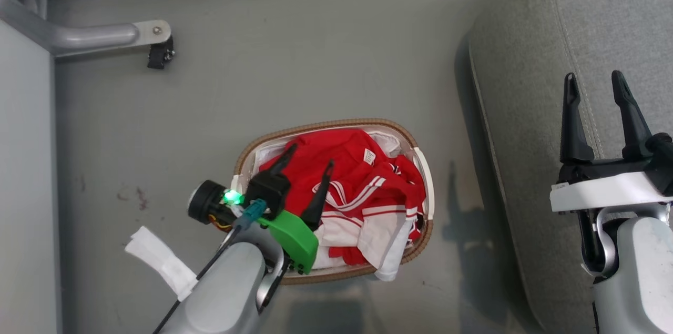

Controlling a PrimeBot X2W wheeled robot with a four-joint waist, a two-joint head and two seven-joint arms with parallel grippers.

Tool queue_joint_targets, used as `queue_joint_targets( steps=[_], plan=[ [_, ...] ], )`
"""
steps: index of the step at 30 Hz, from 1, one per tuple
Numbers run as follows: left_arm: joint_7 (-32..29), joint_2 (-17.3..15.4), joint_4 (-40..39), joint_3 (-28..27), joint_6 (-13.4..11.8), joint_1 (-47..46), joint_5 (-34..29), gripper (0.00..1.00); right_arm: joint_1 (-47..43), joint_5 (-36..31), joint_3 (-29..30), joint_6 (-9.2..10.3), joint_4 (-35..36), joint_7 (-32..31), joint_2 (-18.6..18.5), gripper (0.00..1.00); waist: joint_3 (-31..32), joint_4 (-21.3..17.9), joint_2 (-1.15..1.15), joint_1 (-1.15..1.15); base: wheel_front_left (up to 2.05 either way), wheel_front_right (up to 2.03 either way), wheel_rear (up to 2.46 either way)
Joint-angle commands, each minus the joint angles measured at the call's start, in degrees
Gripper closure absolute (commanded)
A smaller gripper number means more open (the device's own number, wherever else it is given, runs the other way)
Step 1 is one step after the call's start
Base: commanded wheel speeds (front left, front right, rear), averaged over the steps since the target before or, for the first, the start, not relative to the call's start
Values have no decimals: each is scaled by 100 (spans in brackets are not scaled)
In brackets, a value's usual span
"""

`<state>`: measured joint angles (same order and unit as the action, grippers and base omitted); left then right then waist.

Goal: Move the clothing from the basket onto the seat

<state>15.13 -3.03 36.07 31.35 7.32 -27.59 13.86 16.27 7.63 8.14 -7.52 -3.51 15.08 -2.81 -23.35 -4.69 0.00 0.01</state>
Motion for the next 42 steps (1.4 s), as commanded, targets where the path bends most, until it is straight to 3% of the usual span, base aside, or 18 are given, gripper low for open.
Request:
queue_joint_targets(
  steps=[1, 5, 11, 19, 26, 27, 28, 31, 42],
  plan=[
    [5, -119, 145, 339, 22, -232, 144, 0, 115, 49, -23, 6, 51, 14, -13, 0, -777, -634, 0, -1, 0, 0, 0],
    [-2, -283, 616, 1423, 21, -660, 735, 0, 247, 204, -83, 6, 127, 14, -12, 0, -1114, -900, 0, -1, 0, 0, 0],
    [-88, -523, 1052, 2559, 22, -1309, 1524, 0, 406, 431, -237, 6, 250, 14, -11, 0, -1594, -1226, 0, -1, 0, 0, 0],
    [-303, -762, 1421, 3471, 22, -1933, 2304, 0, 596, 730, -500, 6, 364, 14, -11, 0, -2122, -1566, 0, -1, 0, 0, 0],
    [-322, -715, 1596, 3939, 23, -2155, 2772, 2, 607, 876, -681, 6, 388, 14, -14, 0, -2325, -1691, 0, -1, 0, 0, 0],
    [-316, -689, 1609, 3979, 23, -2178, 2831, 24, 611, 888, -695, 6, 386, 14, -13, 0, -2337, -1701, 0, -1, 0, 0, 0],
    [-307, -669, 1623, 4015, 23, -2197, 2887, 56, 616, 895, -705, 6, 377, 14, -13, 0, -2342, -1707, 0, -1, 0, 0, 0],
    [-273, -608, 1660, 4086, 23, -2204, 3026, 100, 620, 888, -712, 6, 346, 14, -13, 0, -2317, -1696, 0, -1, 0, 0, 0],
    [-29, -489, 1720, 4187, 23, -2057, 3240, 100, 477, 638, -687, 6, 245, 14, -15, 0, -1839, -1365, 0, -1, 0, 0, 0]
  ],
)
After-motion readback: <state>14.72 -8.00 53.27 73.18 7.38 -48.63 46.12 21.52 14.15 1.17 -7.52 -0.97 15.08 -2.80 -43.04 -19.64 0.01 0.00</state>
